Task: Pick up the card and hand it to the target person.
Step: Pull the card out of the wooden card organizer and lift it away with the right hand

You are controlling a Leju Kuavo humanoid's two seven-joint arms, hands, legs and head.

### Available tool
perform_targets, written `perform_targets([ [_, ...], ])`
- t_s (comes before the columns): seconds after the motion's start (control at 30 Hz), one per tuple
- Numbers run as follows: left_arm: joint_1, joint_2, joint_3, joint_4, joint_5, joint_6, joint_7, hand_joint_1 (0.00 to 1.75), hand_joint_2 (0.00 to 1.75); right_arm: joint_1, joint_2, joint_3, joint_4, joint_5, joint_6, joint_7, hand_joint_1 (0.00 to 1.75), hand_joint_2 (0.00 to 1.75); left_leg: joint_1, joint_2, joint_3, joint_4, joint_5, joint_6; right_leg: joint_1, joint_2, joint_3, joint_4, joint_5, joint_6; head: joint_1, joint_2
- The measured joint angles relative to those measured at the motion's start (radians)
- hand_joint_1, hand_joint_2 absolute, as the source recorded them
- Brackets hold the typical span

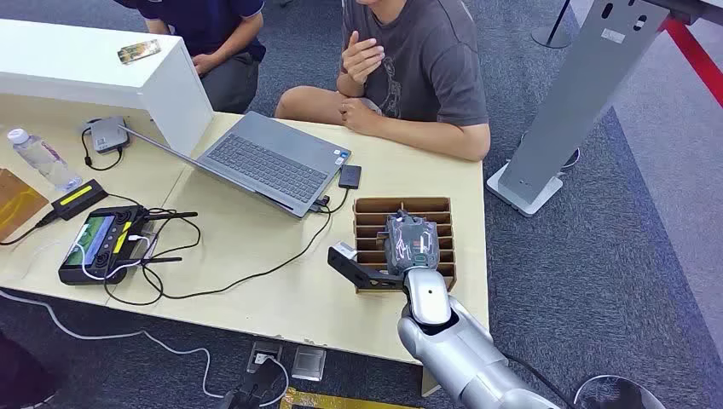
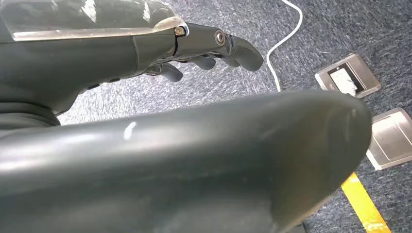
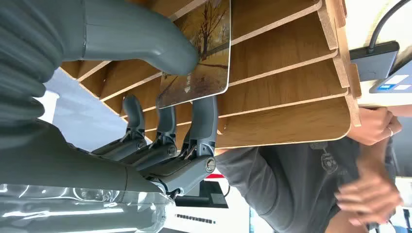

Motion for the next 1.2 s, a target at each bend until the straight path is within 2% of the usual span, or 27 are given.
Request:
perform_targets([
  [0.5, 0.000, 0.000, 0.000, 0.000, -0.002, 0.000, 0.000, 0.00, 0.00, 0.005, 0.000, -0.002, -0.027, -0.066, -0.018, -0.030, 1.41, 1.75, 0.000, 0.000, 0.000, 0.000, 0.000, 0.000, 0.000, 0.000, 0.000, 0.000, 0.000, 0.000, 0.000, 0.000],
  [1.0, 0.001, 0.000, 0.000, 0.000, -0.002, 0.000, 0.000, 0.00, 0.00, 0.013, 0.000, -0.002, -0.040, -0.069, -0.019, -0.035, 1.43, 1.75, 0.000, 0.000, 0.000, 0.000, 0.000, 0.000, 0.000, 0.000, 0.000, 0.000, 0.000, 0.000, 0.000, 0.000],
  [1.2, 0.002, 0.000, 0.001, 0.000, -0.002, 0.001, -0.003, 0.00, 0.00, 0.018, -0.002, -0.005, -0.067, -0.084, -0.023, -0.035, 1.38, 1.75, 0.000, 0.000, 0.000, 0.000, 0.000, 0.000, 0.000, 0.000, -0.001, 0.000, 0.000, 0.000, 0.000, 0.000],
])
